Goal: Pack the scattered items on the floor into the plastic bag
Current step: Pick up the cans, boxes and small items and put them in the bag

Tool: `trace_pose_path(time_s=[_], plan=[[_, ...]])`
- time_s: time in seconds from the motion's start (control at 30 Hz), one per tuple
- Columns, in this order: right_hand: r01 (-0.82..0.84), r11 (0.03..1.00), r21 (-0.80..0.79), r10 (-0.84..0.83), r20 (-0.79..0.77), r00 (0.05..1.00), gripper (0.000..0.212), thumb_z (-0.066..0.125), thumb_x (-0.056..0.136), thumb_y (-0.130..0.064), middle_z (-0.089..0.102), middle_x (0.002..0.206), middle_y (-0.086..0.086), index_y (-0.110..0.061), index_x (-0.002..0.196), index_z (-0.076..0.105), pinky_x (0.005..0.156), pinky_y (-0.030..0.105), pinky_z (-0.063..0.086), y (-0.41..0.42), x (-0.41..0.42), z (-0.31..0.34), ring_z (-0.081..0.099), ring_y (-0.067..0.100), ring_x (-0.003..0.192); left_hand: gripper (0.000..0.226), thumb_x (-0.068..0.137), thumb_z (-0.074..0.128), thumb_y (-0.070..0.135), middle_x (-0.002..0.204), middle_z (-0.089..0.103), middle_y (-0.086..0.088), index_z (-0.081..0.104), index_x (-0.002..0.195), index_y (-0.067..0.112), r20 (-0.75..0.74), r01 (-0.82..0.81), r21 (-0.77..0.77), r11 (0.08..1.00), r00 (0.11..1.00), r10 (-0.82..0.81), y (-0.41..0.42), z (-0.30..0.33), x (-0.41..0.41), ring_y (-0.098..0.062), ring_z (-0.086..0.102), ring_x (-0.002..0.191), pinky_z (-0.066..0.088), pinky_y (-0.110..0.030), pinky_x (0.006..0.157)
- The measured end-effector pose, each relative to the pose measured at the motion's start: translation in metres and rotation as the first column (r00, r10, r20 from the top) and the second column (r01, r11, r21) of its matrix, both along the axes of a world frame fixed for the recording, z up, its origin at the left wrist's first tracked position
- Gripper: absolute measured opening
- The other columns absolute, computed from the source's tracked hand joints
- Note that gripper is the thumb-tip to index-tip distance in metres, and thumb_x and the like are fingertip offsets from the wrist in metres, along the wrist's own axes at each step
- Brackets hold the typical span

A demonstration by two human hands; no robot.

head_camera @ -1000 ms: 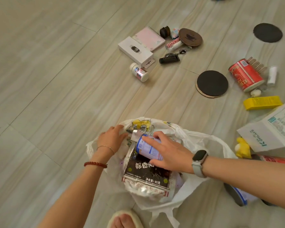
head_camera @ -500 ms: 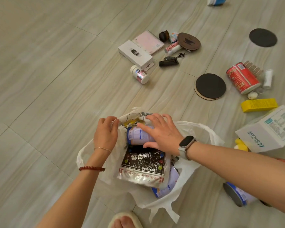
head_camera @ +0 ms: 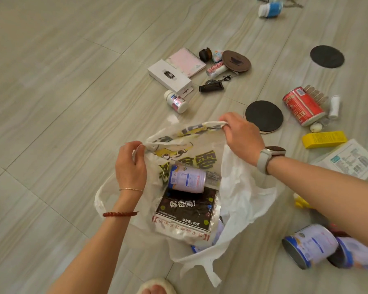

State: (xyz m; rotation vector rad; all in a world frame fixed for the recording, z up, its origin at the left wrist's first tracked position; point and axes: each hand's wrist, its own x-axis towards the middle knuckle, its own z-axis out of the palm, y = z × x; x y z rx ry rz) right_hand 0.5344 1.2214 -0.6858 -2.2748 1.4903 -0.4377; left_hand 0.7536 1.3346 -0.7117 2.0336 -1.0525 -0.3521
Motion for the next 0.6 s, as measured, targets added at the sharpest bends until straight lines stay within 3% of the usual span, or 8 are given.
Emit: trace_pose_path(time_s=[0.07,0.13,0.2,0.27,0.37,0.47,0.53,0.6], plan=[[-0.154,0.988,-0.017,0.149,-0.154,0.977,0.040,0.050,0.091,-0.023,0.052,0.119,0.012,-0.010,0.129,0.042,0.083,0.038,0.043,0.013,0.001,-0.002,0.055,0.032,0.103,0.025,0.091,0.049,0.016,0.110,0.059,-0.018,0.057,0.112,0.005,0.053,0.079,0.089,0.993,0.995,-0.084,0.001,-0.001,-0.006,-0.030,0.056,0.101,0.037,-0.025,0.080],[-0.365,0.921,-0.135,0.306,-0.327,0.894,0.063,0.057,0.084,-0.035,0.046,0.131,0.015,-0.013,0.136,0.030,0.104,0.052,0.034,0.033,-0.003,-0.005,0.047,0.032,0.121,0.042,0.086,0.046,0.031,0.124,0.053,-0.016,0.046,0.126,0.016,0.209,0.198,0.181,0.963,0.950,-0.234,0.012,0.000,-0.011,-0.032,0.050,0.113,0.041,-0.043,0.091],[-0.586,0.785,-0.201,0.493,-0.370,0.787,0.062,0.052,0.083,-0.044,0.044,0.134,0.013,-0.015,0.135,0.032,0.109,0.059,0.022,0.055,-0.011,0.004,0.041,0.029,0.128,0.049,0.081,0.043,0.043,0.130,0.052,-0.011,0.041,0.126,0.026,0.385,0.314,0.274,0.909,0.830,-0.403,0.032,0.003,-0.013,-0.027,0.044,0.120,0.036,-0.050,0.098],[-0.777,0.607,-0.168,0.704,-0.341,0.623,0.059,0.046,0.085,-0.051,0.052,0.130,0.008,-0.019,0.134,0.037,0.111,0.053,0.019,0.081,-0.019,0.006,0.046,0.024,0.126,0.044,0.081,0.043,0.051,0.126,0.057,-0.006,0.048,0.117,0.028,0.453,0.465,0.342,0.817,0.680,-0.577,0.054,0.008,-0.017,-0.022,0.042,0.121,0.032,-0.051,0.103],[-0.916,0.401,0.004,0.832,-0.420,0.363,0.075,0.042,0.077,-0.069,0.056,0.131,0.004,-0.024,0.137,0.035,0.108,0.050,0.029,0.125,-0.034,-0.005,0.051,0.022,0.123,0.046,0.082,0.043,0.057,0.120,0.061,-0.005,0.055,0.112,0.025,0.429,0.691,0.410,0.595,0.430,-0.795,0.083,0.009,-0.021,-0.020,0.045,0.117,0.035,-0.038,0.098],[-0.934,0.323,0.151,0.804,-0.565,0.187,0.097,0.053,0.058,-0.080,0.043,0.144,0.005,-0.034,0.140,0.028,0.100,0.058,0.039,0.147,-0.048,-0.033,0.043,0.029,0.130,0.066,0.075,0.034,0.072,0.128,0.058,-0.005,0.045,0.125,0.029,0.331,0.681,0.621,0.388,0.221,-0.917,0.098,-0.007,-0.022,-0.024,0.053,0.119,0.049,-0.039,0.093],[-0.915,0.337,0.222,0.765,-0.631,0.129,0.100,0.062,0.054,-0.076,0.042,0.145,-0.001,-0.037,0.139,0.026,0.095,0.059,0.043,0.148,-0.047,-0.044,0.044,0.030,0.130,0.079,0.074,0.012,0.080,0.135,0.053,-0.004,0.036,0.132,0.032,0.192,0.562,0.787,0.255,0.170,-0.967,0.105,-0.022,-0.024,-0.027,0.053,0.122,0.047,-0.047,0.094],[-0.903,0.360,0.234,0.767,-0.626,0.143,0.093,0.068,0.059,-0.067,0.045,0.142,-0.011,-0.038,0.136,0.024,0.090,0.057,0.048,0.138,-0.040,-0.052,0.050,0.028,0.125,0.076,0.077,0.007,0.077,0.134,0.054,-0.003,0.032,0.134,0.033,0.124,0.483,0.854,0.195,0.174,-0.977,0.106,-0.036,-0.023,-0.027,0.053,0.122,0.044,-0.049,0.098]])
